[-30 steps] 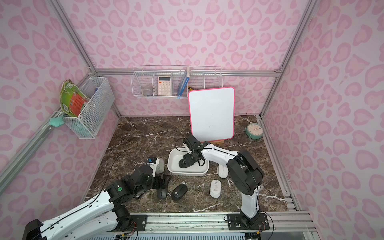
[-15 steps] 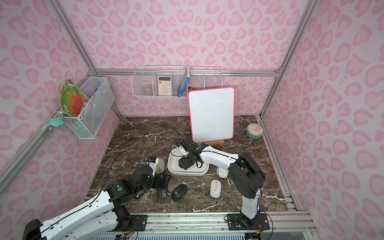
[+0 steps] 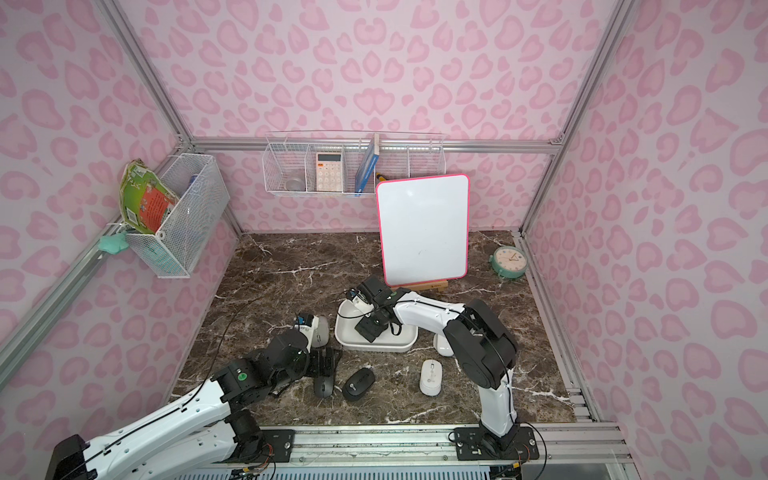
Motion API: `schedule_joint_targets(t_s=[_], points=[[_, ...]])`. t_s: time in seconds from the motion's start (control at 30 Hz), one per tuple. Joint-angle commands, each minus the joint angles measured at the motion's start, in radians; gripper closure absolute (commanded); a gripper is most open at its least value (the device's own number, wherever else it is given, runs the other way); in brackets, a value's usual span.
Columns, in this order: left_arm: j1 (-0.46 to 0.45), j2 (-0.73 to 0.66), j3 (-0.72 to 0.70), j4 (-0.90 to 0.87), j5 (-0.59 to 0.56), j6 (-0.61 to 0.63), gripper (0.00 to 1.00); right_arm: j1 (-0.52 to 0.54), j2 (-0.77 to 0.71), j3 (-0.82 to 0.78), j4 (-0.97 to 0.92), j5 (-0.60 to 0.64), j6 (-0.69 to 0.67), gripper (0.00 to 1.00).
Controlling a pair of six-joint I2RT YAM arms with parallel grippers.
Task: Take out the mouse from the storage box
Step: Pick up the mouse from the storage box.
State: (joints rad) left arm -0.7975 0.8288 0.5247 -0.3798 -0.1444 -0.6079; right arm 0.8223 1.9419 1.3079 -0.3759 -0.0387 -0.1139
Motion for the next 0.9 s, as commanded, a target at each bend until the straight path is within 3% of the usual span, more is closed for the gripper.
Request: schedule_joint_targets(t_s=[0.0, 0.47, 0.53, 0.63, 0.7, 0.87], points=[[0.001, -0.006, -0.007, 0.011, -0.013, -0.008, 0.02, -0.007, 0.023, 0.011, 0.021, -0.018, -0.026, 0.12], [0.001, -0.008, -0.036, 0.031, -0.024, -0.029, 0.02, -0.026, 0.023, -0.007, 0.017, -0.033, 0.039, 0.42], [0.001, -0.008, -0.031, 0.023, -0.024, -0.030, 0.02, -0.026, 0.022, -0.009, 0.013, -0.035, 0.044, 0.41], [0.001, -0.016, -0.032, 0.024, -0.021, -0.025, 0.02, -0.028, 0.013, -0.018, 0.014, -0.017, 0.061, 0.24], [0.001, -0.019, -0.030, 0.013, -0.024, -0.023, 0.02, -0.036, 0.006, -0.032, 0.022, -0.019, 0.067, 0.18], [0.001, -0.044, -0.047, 0.011, -0.021, -0.030, 0.02, -0.055, -0.004, -0.068, 0.031, -0.027, 0.075, 0.16]])
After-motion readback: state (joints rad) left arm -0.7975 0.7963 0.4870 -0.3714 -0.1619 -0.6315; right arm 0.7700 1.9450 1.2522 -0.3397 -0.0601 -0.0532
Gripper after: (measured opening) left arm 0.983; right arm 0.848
